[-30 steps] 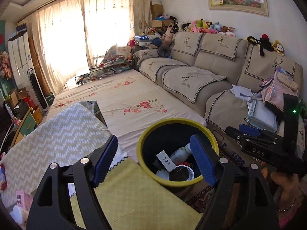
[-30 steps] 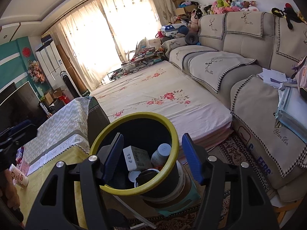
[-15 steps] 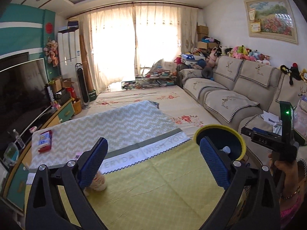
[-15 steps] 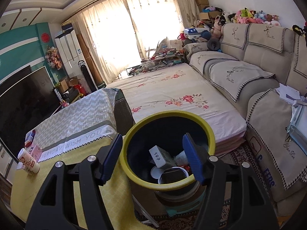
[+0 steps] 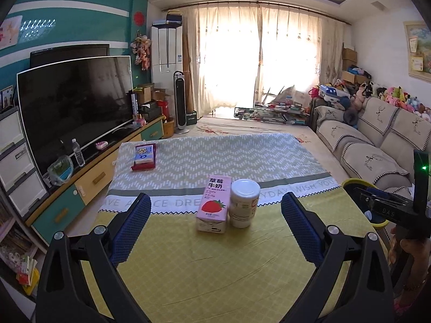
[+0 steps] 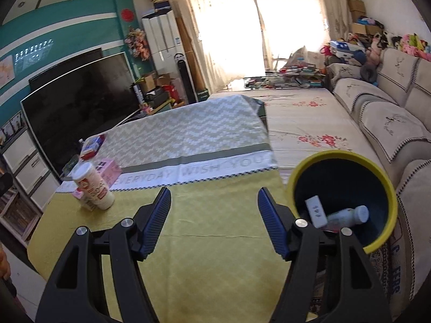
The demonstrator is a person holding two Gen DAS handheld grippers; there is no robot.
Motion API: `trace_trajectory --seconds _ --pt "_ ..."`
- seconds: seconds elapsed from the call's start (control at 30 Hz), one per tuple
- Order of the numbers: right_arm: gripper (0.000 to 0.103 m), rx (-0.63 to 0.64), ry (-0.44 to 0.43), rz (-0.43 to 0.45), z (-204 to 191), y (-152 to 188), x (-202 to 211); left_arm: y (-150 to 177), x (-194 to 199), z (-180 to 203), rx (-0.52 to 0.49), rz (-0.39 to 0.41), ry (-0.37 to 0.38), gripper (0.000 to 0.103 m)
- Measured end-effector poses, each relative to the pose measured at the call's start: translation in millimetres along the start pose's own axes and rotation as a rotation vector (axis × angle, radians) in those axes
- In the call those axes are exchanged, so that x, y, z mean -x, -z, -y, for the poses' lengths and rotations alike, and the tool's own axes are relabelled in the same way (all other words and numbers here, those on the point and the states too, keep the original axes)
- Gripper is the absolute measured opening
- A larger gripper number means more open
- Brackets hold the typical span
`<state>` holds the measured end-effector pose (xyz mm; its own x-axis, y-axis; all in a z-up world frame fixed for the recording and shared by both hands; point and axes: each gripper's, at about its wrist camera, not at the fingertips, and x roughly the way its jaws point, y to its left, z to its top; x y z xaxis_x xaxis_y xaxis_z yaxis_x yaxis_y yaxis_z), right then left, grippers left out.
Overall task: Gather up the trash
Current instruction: 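Grasp the white supplement jar with the right gripper, then carry the white jar over the yellow bin and open the right gripper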
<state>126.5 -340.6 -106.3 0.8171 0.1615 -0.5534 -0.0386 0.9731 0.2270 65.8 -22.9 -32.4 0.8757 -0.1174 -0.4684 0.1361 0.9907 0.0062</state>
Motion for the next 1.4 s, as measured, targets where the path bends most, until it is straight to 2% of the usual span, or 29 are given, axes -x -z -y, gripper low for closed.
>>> trace_trajectory --seconds 0.17,0.37,0.57,0.8,0.9,1.0,1.03,1.4 --pt "0.064 0.106 -0.155 -0.047 -66 -7 -24 7 8 -15 0.006 0.01 -0.036 0.096" --pt "0.064 0.181 -0.245 -0.106 -123 -10 -53 14 6 -32 0.03 -0.011 -0.04 0.096" --pt "0.064 0.222 -0.231 -0.144 -155 -14 -80 19 -1 -39 0.041 -0.029 -0.029 0.096" --pt "0.063 0.234 -0.211 -0.186 -168 -18 -102 20 -10 -38 0.042 -0.046 -0.01 0.096" --pt "0.06 0.241 -0.209 -0.199 -173 -18 -109 21 -13 -38 0.043 -0.054 -0.009 0.096" --pt "0.053 0.253 -0.194 -0.197 -176 -18 -111 21 -15 -36 0.044 -0.059 -0.005 0.096" --pt "0.048 0.253 -0.193 -0.199 -176 -19 -112 21 -16 -36 0.043 -0.061 -0.005 0.096" --pt "0.047 0.236 -0.197 -0.18 -170 -21 -102 23 -19 -32 0.04 -0.071 0.003 0.096"
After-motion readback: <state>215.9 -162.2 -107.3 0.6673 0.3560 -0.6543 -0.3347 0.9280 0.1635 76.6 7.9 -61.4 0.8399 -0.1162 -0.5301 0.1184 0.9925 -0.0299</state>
